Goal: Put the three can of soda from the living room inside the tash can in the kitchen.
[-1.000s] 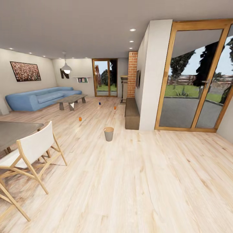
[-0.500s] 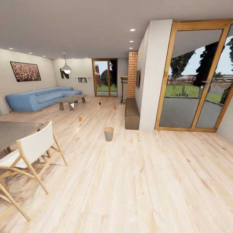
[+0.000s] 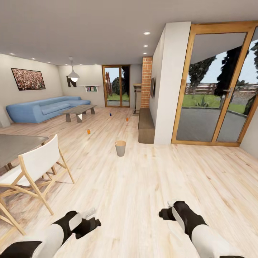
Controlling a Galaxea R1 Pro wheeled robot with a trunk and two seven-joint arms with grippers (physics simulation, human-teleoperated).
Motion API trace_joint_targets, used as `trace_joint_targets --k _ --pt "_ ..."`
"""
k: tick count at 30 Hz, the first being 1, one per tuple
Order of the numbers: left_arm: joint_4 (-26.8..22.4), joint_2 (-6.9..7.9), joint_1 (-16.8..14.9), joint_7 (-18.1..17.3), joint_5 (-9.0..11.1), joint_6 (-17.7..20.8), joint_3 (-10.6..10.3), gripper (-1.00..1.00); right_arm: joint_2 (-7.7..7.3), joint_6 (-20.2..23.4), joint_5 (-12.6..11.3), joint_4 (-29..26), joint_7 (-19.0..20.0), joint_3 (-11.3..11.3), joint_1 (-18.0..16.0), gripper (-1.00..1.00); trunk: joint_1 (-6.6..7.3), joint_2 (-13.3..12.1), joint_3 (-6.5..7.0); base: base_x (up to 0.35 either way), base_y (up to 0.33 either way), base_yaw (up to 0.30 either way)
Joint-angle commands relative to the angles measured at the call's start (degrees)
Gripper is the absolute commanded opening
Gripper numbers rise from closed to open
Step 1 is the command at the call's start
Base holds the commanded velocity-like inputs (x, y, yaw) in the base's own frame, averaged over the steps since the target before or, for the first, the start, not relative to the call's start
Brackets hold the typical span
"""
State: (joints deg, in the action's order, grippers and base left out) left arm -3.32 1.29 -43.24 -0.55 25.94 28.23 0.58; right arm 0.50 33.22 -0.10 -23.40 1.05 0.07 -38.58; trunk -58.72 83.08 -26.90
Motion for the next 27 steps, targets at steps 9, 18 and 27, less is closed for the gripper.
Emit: trace_joint_targets --k 9,18,27 --pt "-37.1 -2.77 13.3 4.8 2.8 0.3 -0.7 1.00 -2.96 6.2 0.2 -24.8 6.2 0.3 2.9 1.00 0.00 0.0 -0.03 0.010 0.007 0.000" --pt "-44.5 -2.72 19.9 6.1 3.3 -1.7 -0.4 1.00 -2.51 9.4 0.0 -26.9 6.5 -0.1 3.1 1.00 0.00 0.0 -0.03 0.215 0.163 0.000" --pt "-48.0 -3.09 23.5 6.4 3.4 -4.4 -0.4 1.00 -1.78 16.3 -0.6 -26.1 5.2 -0.5 3.1 1.00 0.00 0.0 -0.03 0.283 0.218 0.000"
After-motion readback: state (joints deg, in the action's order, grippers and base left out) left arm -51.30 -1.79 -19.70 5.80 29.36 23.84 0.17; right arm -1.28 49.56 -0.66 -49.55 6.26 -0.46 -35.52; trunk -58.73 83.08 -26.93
